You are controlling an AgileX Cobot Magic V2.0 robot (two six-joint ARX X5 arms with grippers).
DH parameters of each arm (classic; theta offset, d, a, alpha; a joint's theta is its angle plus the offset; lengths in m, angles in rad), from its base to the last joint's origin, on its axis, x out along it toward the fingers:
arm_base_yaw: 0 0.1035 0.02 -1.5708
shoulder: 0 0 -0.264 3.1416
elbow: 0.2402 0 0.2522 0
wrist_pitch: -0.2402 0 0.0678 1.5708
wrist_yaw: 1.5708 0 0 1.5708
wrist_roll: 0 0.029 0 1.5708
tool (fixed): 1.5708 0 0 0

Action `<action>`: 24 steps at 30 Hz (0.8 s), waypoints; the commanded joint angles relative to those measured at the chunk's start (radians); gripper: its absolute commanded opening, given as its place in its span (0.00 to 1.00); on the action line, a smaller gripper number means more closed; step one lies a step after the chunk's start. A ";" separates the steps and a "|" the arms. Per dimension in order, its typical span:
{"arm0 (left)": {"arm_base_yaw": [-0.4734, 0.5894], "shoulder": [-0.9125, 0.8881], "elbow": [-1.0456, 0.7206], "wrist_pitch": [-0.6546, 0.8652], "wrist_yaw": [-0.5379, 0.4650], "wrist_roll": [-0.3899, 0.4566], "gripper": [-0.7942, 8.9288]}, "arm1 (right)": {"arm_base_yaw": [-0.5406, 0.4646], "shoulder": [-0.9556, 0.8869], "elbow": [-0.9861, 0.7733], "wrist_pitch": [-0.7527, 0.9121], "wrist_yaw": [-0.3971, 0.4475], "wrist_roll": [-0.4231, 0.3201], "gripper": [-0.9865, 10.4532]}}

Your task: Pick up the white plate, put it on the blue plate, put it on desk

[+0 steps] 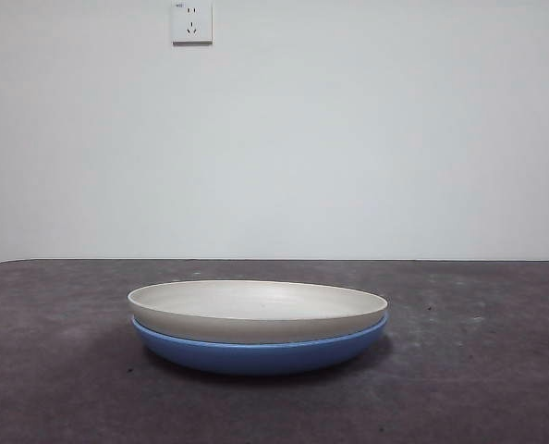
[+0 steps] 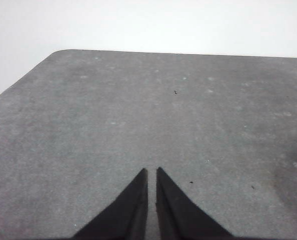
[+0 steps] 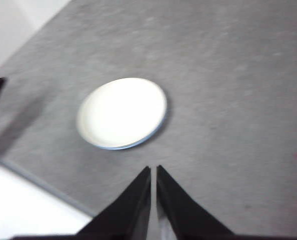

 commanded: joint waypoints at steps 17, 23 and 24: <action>0.002 -0.002 -0.021 -0.007 -0.002 0.006 0.11 | -0.531 -0.383 -1.042 1.196 -0.002 -0.277 0.10; 0.002 -0.002 -0.021 -0.007 -0.002 0.006 0.11 | -0.539 -0.475 -1.207 1.230 0.015 -0.281 0.10; 0.002 -0.002 -0.021 -0.007 -0.002 0.006 0.11 | -0.538 -0.488 -1.223 1.229 0.025 -0.281 0.10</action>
